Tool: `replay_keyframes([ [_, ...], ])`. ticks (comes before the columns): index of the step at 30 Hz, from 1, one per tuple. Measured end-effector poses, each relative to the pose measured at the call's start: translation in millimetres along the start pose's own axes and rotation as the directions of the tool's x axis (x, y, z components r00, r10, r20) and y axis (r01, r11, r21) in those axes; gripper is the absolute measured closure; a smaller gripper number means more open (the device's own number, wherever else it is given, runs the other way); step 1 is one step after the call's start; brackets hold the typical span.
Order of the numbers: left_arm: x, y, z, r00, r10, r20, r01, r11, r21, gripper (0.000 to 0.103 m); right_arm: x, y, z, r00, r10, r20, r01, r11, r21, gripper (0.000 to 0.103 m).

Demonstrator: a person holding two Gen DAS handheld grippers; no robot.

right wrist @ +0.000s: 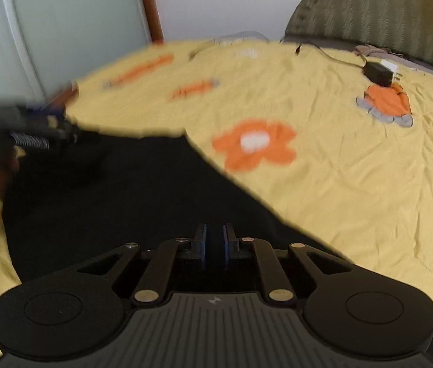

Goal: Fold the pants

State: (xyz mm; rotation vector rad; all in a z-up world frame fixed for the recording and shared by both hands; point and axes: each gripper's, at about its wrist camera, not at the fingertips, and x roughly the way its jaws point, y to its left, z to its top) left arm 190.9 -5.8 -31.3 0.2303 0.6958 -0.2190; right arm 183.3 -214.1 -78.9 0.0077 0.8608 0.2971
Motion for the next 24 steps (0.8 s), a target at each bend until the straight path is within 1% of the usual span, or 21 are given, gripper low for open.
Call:
replay_keyframes([
  [1,2.4,-14.0,3.3,1.000,-0.024,-0.010,0.024,1.000,0.012,0.000,4.4,-5.3,-1.9,0.999,-0.017,0.032,0.017,1.000,0.018,0.093],
  [3,9.6,-42.6,10.4,0.997,-0.076,-0.028,0.078,0.996,0.043,0.000,5.6,-25.4,-1.5,0.996,-0.034,0.082,0.022,0.989,0.144,0.093],
  [4,14.9,-59.4,14.4,0.995,-0.097,-0.033,0.099,0.993,0.065,0.000,1.5,-27.5,-0.6,0.988,-0.128,0.089,0.110,0.977,0.182,0.093],
  [5,21.0,-72.1,16.5,0.994,-0.098,-0.039,0.101,0.991,0.090,0.000,-7.1,-24.9,-2.3,0.970,-0.226,0.085,0.208,0.962,0.178,0.091],
  [6,26.9,-83.5,17.3,0.995,-0.091,-0.042,0.096,0.988,0.121,0.000,-14.1,-22.6,-4.3,0.959,-0.268,0.093,0.252,0.955,0.156,0.090],
  [7,34.4,-96.7,18.0,0.998,-0.062,-0.030,0.066,0.985,0.161,0.000,-22.5,-22.2,-9.1,0.968,-0.226,0.106,0.209,0.967,0.148,0.090],
  [9,49.1,-107.6,15.4,1.000,0.011,-0.020,-0.007,0.980,0.201,0.000,-29.7,-25.7,-20.1,0.991,-0.090,0.095,0.074,0.984,0.164,0.089],
  [10,58.4,-108.9,14.9,0.999,0.028,-0.033,-0.021,0.978,0.206,0.000,-28.0,-28.5,-25.8,0.995,-0.066,0.074,0.054,0.986,0.157,0.090],
  [11,65.8,-106.5,14.9,0.998,0.036,-0.046,-0.027,0.980,0.196,0.000,-25.1,-32.7,-30.6,0.995,-0.084,0.062,0.073,0.985,0.159,0.090],
  [12,70.4,-101.9,15.3,0.998,0.036,-0.049,-0.027,0.985,0.169,0.000,-28.2,-41.7,-36.9,0.992,-0.070,0.102,0.051,0.982,0.182,0.091],
  [13,73.5,-93.9,16.5,0.998,0.028,-0.054,-0.020,0.990,0.141,0.000,-31.2,-55.9,-39.6,0.990,-0.068,0.120,0.036,0.967,0.251,0.091],
  [14,73.6,-87.9,17.0,0.998,0.028,-0.065,-0.020,0.993,0.117,0.000,-36.8,-65.6,-40.4,0.982,-0.143,0.123,0.097,0.942,0.321,0.089],
  [15,74.3,-83.9,18.4,0.997,0.034,-0.075,-0.027,0.995,0.096,0.000,-41.8,-62.3,-39.8,0.957,-0.274,0.095,0.226,0.912,0.343,0.087],
  [16,72.9,-81.3,19.0,0.997,0.039,-0.074,-0.033,0.996,0.086,0.000,-48.0,-62.1,-39.5,0.914,-0.402,0.059,0.361,0.869,0.338,0.085],
  [17,66.2,-79.7,19.6,0.997,0.039,-0.066,-0.033,0.996,0.082,0.000,-54.3,-63.1,-41.3,0.906,-0.419,0.060,0.376,0.862,0.340,0.085],
  [19,53.8,-83.1,20.2,0.998,0.030,-0.050,-0.026,0.996,0.081,0.000,-67.8,-66.6,-49.8,0.958,-0.259,0.126,0.194,0.903,0.384,0.084],
  [20,46.7,-88.6,20.3,0.999,0.018,-0.044,-0.014,0.997,0.080,0.000,-68.8,-65.6,-53.9,0.972,-0.192,0.135,0.127,0.914,0.385,0.081],
  [21,39.6,-95.3,20.1,0.999,-0.007,-0.040,0.010,0.997,0.081,0.000,-67.8,-63.4,-57.5,0.977,-0.173,0.122,0.118,0.922,0.368,0.081],
  [22,32.5,-104.2,19.4,0.999,-0.029,-0.038,0.032,0.996,0.087,0.000,-65.6,-62.1,-62.2,0.975,-0.201,0.097,0.156,0.925,0.345,0.081],
  [23,25.9,-114.3,18.4,0.998,-0.049,-0.034,0.052,0.994,0.098,0.000,-67.5,-65.0,-67.7,0.967,-0.242,0.079,0.203,0.921,0.332,0.081],
  [24,18.6,-125.3,16.8,0.997,-0.066,-0.025,0.069,0.991,0.115,0.000,-73.3,-71.3,-75.3,0.960,-0.264,0.095,0.218,0.916,0.336,0.081],
])
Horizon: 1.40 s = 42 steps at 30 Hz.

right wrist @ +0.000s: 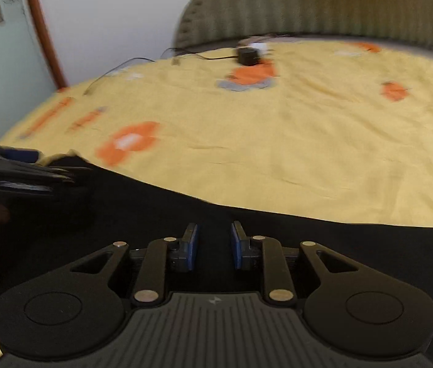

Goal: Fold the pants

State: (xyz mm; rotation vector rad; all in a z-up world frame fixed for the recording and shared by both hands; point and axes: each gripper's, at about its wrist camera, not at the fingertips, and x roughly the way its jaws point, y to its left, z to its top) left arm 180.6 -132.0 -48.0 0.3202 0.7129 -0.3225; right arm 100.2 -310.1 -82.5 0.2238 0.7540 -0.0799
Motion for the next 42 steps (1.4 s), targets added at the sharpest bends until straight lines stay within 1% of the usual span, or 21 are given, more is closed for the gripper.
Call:
replay_keyframes([
  [1,-5.6,-11.2,-1.5,1.000,-0.006,0.012,0.006,1.000,0.017,0.000,-10.3,-12.1,-0.8,1.000,-0.018,0.011,0.018,0.999,0.035,0.081],
  [2,-9.3,-20.6,-2.6,1.000,-0.006,0.018,0.006,0.999,0.031,0.000,-19.2,-24.0,-1.5,0.996,-0.081,0.026,0.079,0.995,0.067,0.081],
  [4,-16.0,-34.4,-4.0,0.999,-0.033,0.013,0.033,0.999,0.036,0.000,-33.0,-48.2,-1.5,0.971,-0.230,0.065,0.223,0.970,0.096,0.070],
  [6,-17.3,-44.7,-3.7,0.996,-0.085,-0.001,0.085,0.996,0.034,0.000,-43.4,-74.9,-7.9,0.963,-0.262,0.062,0.255,0.961,0.106,0.032],
  [7,-17.1,-51.4,-3.9,0.996,-0.090,-0.007,0.091,0.995,0.042,0.000,-45.2,-87.3,-12.7,0.961,-0.270,0.053,0.265,0.960,0.087,0.031],
  [8,-17.2,-56.6,-3.9,0.996,-0.087,-0.009,0.088,0.995,0.048,0.000,-48.0,-100.9,-18.6,0.940,-0.337,0.051,0.333,0.940,0.069,0.031],
  [10,-18.0,-70.4,-4.6,0.995,-0.103,-0.013,0.103,0.992,0.073,0.000,-60.7,-124.1,-25.4,0.854,-0.518,0.051,0.511,0.853,0.106,0.031],
  [12,-14.8,-84.3,-5.4,0.990,-0.136,-0.045,0.140,0.985,0.097,0.000,-94.3,-143.5,-33.6,0.781,-0.617,0.098,0.589,0.779,0.216,0.031],
  [13,-12.1,-92.1,-4.8,0.987,-0.153,-0.055,0.158,0.982,0.107,0.000,-114.8,-148.7,-38.6,0.767,-0.628,0.134,0.586,0.770,0.255,0.031],
  [14,-10.3,-100.4,-3.9,0.984,-0.166,-0.057,0.172,0.977,0.126,0.000,-133.6,-152.0,-43.6,0.774,-0.612,0.163,0.558,0.781,0.281,0.031],
  [16,-6.9,-118.9,-0.3,0.986,-0.161,-0.051,0.167,0.972,0.168,0.000,-169.7,-163.5,-59.6,0.812,-0.549,0.199,0.458,0.810,0.366,0.031],
  [18,-1.3,-135.1,5.4,0.989,-0.144,-0.037,0.149,0.968,0.202,0.000,-186.4,-178.1,-75.8,0.867,-0.456,0.200,0.324,0.822,0.468,0.031],
  [19,3.3,-141.3,8.4,0.991,-0.128,-0.029,0.132,0.969,0.210,0.000,-189.2,-186.4,-83.6,0.892,-0.408,0.196,0.258,0.814,0.520,0.031],
  [23,24.7,-150.7,17.6,0.998,-0.061,-0.024,0.065,0.973,0.221,0.000,-196.8,-206.9,-112.7,0.933,-0.309,0.184,0.113,0.737,0.666,0.031],
  [27,14.4,-149.0,22.8,0.999,-0.034,0.002,0.033,0.976,0.214,0.000,-177.3,-199.5,-115.2,0.950,-0.280,0.140,0.123,0.745,0.656,0.031],
  [31,-8.5,-150.8,19.9,0.998,-0.052,0.036,0.043,0.973,0.226,0.000,-172.0,-193.8,-121.0,0.955,-0.269,0.126,0.113,0.722,0.682,0.031],
  [33,-16.9,-150.7,17.2,0.997,-0.066,0.039,0.056,0.973,0.225,0.000,-175.5,-194.0,-126.1,0.955,-0.259,0.147,0.079,0.697,0.713,0.031],
  [36,-21.5,-150.4,14.3,0.995,-0.101,0.024,0.094,0.974,0.207,0.000,-182.1,-199.1,-142.6,0.949,-0.224,0.222,-0.044,0.604,0.796,0.031],
  [38,-20.9,-151.2,13.8,0.992,-0.127,-0.002,0.125,0.975,0.186,0.000,-179.5,-206.2,-148.8,0.942,-0.208,0.264,-0.103,0.568,0.816,0.031],
  [40,-21.9,-154.8,12.0,0.989,-0.147,-0.020,0.149,0.973,0.174,0.000,-177.5,-213.1,-146.8,0.934,-0.215,0.285,-0.125,0.551,0.825,0.030],
  [42,-24.5,-159.7,9.7,0.988,-0.151,-0.020,0.152,0.971,0.183,0.000,-173.7,-218.4,-140.5,0.927,-0.249,0.279,-0.099,0.554,0.827,0.031],
])
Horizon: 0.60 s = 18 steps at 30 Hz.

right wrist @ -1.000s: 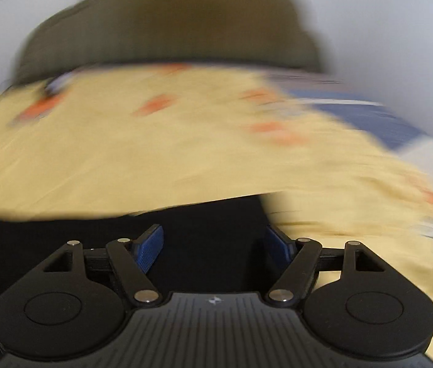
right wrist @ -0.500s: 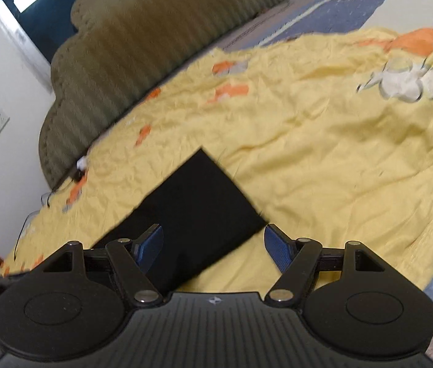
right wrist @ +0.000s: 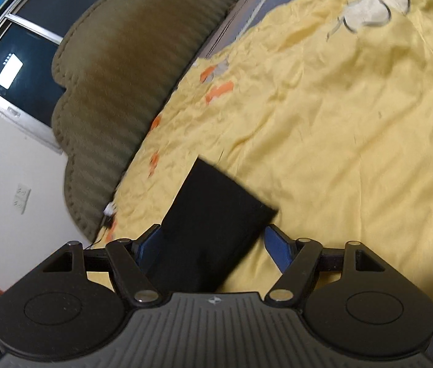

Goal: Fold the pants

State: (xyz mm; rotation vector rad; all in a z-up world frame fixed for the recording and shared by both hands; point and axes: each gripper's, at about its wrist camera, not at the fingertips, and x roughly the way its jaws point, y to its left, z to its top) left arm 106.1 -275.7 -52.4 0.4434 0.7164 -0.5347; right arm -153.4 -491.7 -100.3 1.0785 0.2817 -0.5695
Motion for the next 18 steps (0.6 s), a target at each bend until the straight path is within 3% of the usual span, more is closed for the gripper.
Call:
replay_keyframes([
  [2,-2.2,-6.8,-0.8,1.000,-0.009,0.006,0.009,1.000,0.014,0.000,8.1,2.9,4.6,1.000,-0.014,0.014,0.014,1.000,-0.012,0.031],
  [4,-1.2,-15.7,-0.3,1.000,-0.023,0.002,0.023,0.999,0.027,0.000,12.9,9.3,5.1,0.999,-0.037,0.015,0.038,0.998,-0.045,0.037],
  [6,2.7,-26.8,2.3,0.999,-0.045,-0.009,0.046,0.999,0.028,0.000,15.9,19.1,1.9,0.997,-0.078,0.007,0.079,0.988,-0.130,0.066],
  [9,15.0,-41.8,6.2,0.995,-0.085,-0.046,0.086,0.996,0.013,0.000,17.0,21.9,-3.4,0.994,-0.106,-0.001,0.104,0.977,-0.186,0.081],
  [13,23.6,-45.4,5.6,0.999,-0.001,-0.054,0.000,1.000,-0.023,0.000,14.5,20.1,-2.6,0.992,-0.122,0.024,0.124,0.974,-0.190,0.086],
  [18,7.1,-15.9,5.9,0.998,0.064,-0.027,-0.066,0.996,-0.060,0.000,11.8,39.2,-5.6,0.989,-0.127,0.073,0.143,0.946,-0.290,0.094],
])
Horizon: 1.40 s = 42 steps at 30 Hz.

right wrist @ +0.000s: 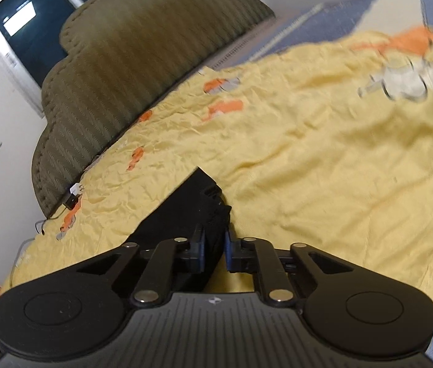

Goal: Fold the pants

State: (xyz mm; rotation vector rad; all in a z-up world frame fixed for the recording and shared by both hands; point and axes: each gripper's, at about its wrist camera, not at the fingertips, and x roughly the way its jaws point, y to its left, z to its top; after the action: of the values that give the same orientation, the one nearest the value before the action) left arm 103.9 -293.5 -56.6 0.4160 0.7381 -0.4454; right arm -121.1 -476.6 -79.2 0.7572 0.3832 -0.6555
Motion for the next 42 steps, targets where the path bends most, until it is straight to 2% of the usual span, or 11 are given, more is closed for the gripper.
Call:
replay_keyframes([
  [2,-4.3,17.0,-0.1,1.000,0.018,-0.004,-0.018,0.999,-0.035,0.000,-1.8,12.4,-0.9,1.000,-0.019,0.021,0.020,0.997,-0.080,0.095],
  [4,-7.5,34.7,-2.5,0.999,0.033,-0.016,-0.034,0.997,-0.074,0.000,-3.3,30.8,-4.8,0.997,-0.058,0.049,0.067,0.975,-0.211,0.095],
  [8,-8.7,57.2,-10.4,0.997,0.059,-0.045,-0.064,0.992,-0.111,0.000,-9.0,72.1,-20.9,0.987,-0.097,0.126,0.146,0.868,-0.474,0.095],
  [12,-12.4,71.1,-20.3,0.996,0.068,-0.063,-0.076,0.989,-0.128,0.000,-8.9,93.1,-27.6,0.985,-0.093,0.147,0.160,0.815,-0.557,0.095],
  [16,-25.0,88.6,-29.5,0.994,0.096,-0.045,-0.102,0.980,-0.168,0.000,-13.7,115.0,-33.6,0.989,-0.044,0.143,0.120,0.801,-0.587,0.095],
  [22,-51.8,133.4,-40.1,0.984,0.176,0.001,-0.170,0.951,-0.257,0.000,-23.8,173.0,-63.0,0.991,0.070,0.116,0.028,0.731,-0.682,0.095],
  [25,-58.6,156.7,-48.7,0.976,0.216,-0.004,-0.208,0.932,-0.296,0.000,-29.5,206.5,-90.5,0.986,0.158,0.058,-0.069,0.692,-0.718,0.095],
  [27,-58.5,171.0,-54.7,0.972,0.233,-0.023,-0.228,0.919,-0.322,0.000,-27.5,228.4,-118.9,0.978,0.209,-0.026,-0.158,0.646,-0.747,0.095],
  [31,-53.3,190.1,-65.8,0.967,0.247,-0.070,-0.255,0.900,-0.353,0.000,-15.0,253.3,-180.3,0.960,0.208,-0.190,-0.274,0.532,-0.801,0.095],
  [34,-50.5,195.3,-72.2,0.966,0.243,-0.090,-0.260,0.897,-0.358,0.000,-14.4,261.6,-207.4,0.961,0.189,-0.202,-0.269,0.465,-0.843,0.095],
  [42,-49.4,203.4,-76.6,0.967,0.234,-0.097,-0.253,0.887,-0.385,0.000,-18.9,270.7,-208.8,0.953,0.220,-0.210,-0.290,0.451,-0.844,0.095],
])
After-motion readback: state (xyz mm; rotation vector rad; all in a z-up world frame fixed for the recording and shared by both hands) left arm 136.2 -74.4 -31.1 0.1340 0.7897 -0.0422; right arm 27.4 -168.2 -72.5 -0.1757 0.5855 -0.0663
